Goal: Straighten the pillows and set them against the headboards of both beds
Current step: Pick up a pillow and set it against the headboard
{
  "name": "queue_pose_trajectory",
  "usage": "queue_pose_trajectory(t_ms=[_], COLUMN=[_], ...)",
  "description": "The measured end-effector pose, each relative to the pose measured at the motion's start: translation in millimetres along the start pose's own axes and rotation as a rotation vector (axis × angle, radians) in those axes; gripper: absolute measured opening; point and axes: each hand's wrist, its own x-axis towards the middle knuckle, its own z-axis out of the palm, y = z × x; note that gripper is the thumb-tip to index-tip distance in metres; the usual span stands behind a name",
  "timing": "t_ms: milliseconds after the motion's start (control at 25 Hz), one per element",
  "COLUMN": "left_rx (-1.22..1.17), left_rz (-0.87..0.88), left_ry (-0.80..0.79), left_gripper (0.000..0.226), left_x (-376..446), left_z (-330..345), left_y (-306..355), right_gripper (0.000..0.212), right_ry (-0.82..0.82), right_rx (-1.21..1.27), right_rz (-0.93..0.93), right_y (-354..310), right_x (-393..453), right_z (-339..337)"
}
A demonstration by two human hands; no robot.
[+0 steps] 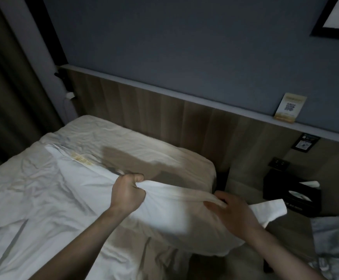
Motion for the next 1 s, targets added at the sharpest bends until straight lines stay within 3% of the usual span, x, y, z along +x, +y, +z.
queue_pose_trajectory(t_ms=[80, 320, 560, 640, 920, 1000], left_rx=[0.027, 0.047, 0.062, 0.102, 0.156, 0.144], left_rz=[0.018, 0.026, -0.025, -0.042, -0.121, -0.129], left_ry=[-0.005, 0.006, -0.019, -0.042, -0.17, -0.157], left_gripper=[0.022, 0.025, 0.031, 0.011, 0.011, 0.033], left_x=[27.2, 125.8, 211.8, 240.7, 326.5, 351.7], left_z=[4.1, 26.8, 72.5, 95.8, 163.9, 184.2], left_y=[7.2, 38.1, 56.4, 55.7, 67.4, 74.1], right_gripper=[0.04, 0.024, 0.024, 0.022, 0.024, 0.022], right_ry=[0.033, 0.081, 0.007, -0.034, -0.132, -0.139], right_rx=[0.006, 0.024, 0.107, 0.122, 0.181, 0.182], right_rz=[0.005, 0.004, 0.092, 0.103, 0.183, 0.211], right_y=[-0.3, 20.4, 62.6, 83.5, 138.1, 151.5], right_x=[20.5, 109.3, 214.4, 249.4, 348.8, 374.1], right_z=[-6.8, -29.6, -48.5, -52.7, -82.7, -93.0])
